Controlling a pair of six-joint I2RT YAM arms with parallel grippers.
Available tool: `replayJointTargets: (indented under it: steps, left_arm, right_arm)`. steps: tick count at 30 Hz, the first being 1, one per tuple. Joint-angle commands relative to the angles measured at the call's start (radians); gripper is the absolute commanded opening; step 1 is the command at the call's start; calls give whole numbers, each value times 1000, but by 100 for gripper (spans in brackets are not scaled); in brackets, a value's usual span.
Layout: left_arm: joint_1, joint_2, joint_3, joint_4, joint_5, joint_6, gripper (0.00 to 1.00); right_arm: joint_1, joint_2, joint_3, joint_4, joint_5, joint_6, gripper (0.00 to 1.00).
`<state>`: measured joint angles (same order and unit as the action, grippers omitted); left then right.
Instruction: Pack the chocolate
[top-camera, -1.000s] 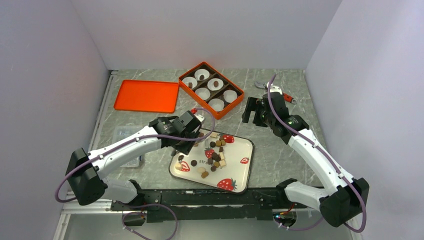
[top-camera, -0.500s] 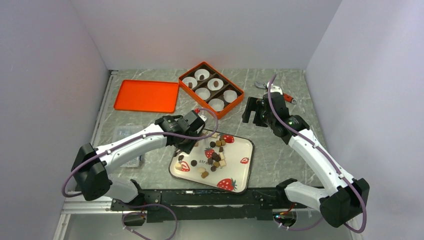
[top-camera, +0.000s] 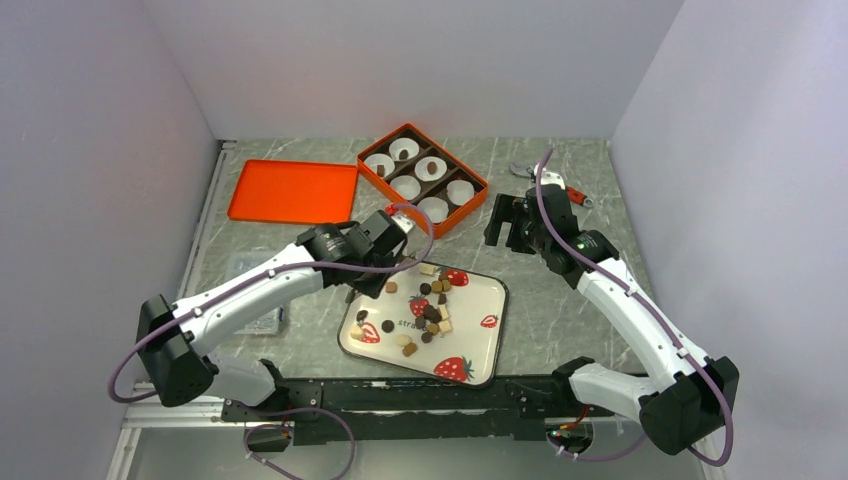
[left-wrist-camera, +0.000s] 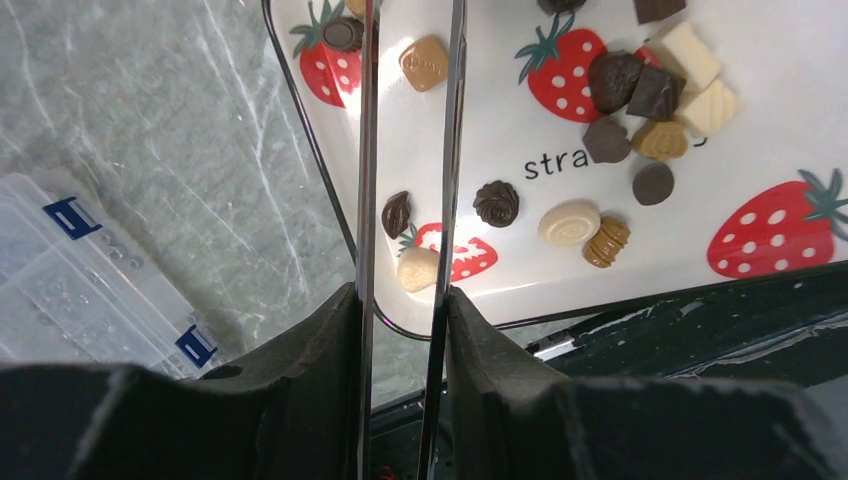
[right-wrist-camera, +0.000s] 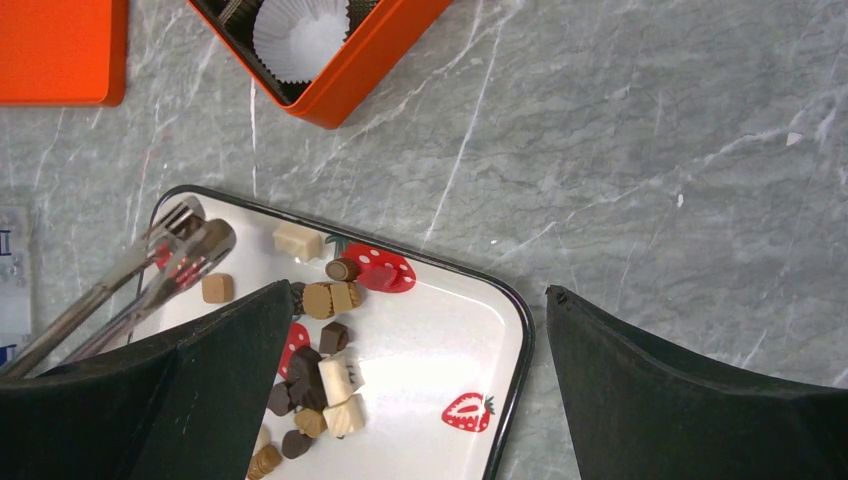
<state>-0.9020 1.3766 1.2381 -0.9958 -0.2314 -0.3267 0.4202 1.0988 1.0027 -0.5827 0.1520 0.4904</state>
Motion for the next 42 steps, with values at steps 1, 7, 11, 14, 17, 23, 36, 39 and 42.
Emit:
replayJointTargets:
  steps: [1, 7, 11, 14, 17, 23, 36, 39, 42]
  left_arm:
    - [-5, -59, 87, -8, -48, 6, 33]
    - [21, 16, 197, 19, -92, 49, 34]
    - [83, 104, 304, 45, -85, 94, 33]
    - [130, 172, 388, 71, -74, 126, 34]
    - [166, 251, 470, 80, -68, 151, 34]
    - [230, 407, 605, 91, -70, 189, 33]
    - [280, 583, 676, 127, -70, 251, 34]
    - [285, 595, 671, 144, -65, 254, 35]
    - [288, 609, 677, 145, -77, 256, 36]
  right_arm:
    - [-4, -19, 14, 3, 19, -1, 100]
    - [-5, -14, 34, 0, 17, -3, 100]
    - [-5, -15, 40, -3, 14, -1, 100]
    - [-4, -18, 40, -6, 15, 0, 100]
    - [-4, -22, 40, -6, 18, 1, 100]
    - [-4, -10, 46, -5, 17, -4, 100]
    - [-4, 34, 50, 15, 12, -12, 100]
    - [-5, 38, 50, 17, 12, -15, 100]
    - [-6, 43, 54, 15, 13, -16, 100]
